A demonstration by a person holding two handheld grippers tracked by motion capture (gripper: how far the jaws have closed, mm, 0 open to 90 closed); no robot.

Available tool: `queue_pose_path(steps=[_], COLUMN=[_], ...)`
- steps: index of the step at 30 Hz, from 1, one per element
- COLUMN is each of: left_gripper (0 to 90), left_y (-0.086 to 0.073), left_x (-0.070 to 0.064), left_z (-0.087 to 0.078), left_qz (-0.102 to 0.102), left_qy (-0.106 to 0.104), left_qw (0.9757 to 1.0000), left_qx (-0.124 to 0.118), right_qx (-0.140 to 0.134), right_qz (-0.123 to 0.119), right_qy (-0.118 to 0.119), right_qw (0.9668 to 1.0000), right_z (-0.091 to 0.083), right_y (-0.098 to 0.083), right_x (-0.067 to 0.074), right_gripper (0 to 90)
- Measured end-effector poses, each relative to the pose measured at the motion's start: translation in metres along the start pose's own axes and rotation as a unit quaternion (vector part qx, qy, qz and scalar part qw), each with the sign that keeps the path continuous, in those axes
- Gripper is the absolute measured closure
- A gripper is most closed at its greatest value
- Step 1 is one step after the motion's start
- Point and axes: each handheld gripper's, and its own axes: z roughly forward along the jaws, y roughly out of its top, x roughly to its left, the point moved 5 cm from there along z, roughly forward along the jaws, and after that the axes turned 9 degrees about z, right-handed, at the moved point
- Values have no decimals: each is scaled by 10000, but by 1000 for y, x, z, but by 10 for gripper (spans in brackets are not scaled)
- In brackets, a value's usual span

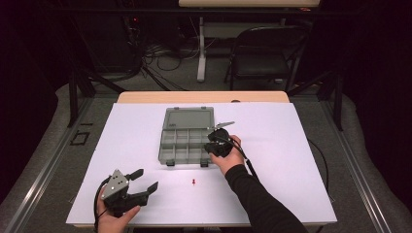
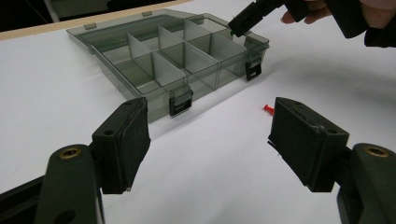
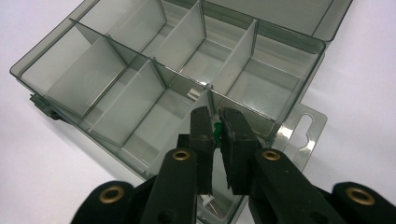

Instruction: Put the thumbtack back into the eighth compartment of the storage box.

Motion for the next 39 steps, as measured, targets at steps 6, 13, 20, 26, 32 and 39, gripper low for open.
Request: queue_pose_path(steps=[6,13,20,26,32,39], left_gripper=[280,281,281,281,281,280], left_y=[0,0,0,0,0,0], left_x=[0,0,0,0,0,0], left_z=[0,0,0,0,0,0], left_qz=[8,-2,3,-7,-6,-3], left_qy=[-1,0,11,16,22,27], left_qw=[10000,10000,10000,10000,10000,10000], left_qx=[5,-4,-9,-17,-18,-18], right_qx=[2,-1,-128,-282,-423,-482], right_qz=[-15,-44,-213,-282,-317,-491], right_qy=[8,27,48,32,39,16], right_qw=[10000,10000,9997,9992,9986,9976], right_z=[0,-1,-6,-12,-21,-32], right_y=[0,-1,0,2,3,1], right_x=[0,2,7,9,11,14], right_gripper=[834,812,719,594,460,406])
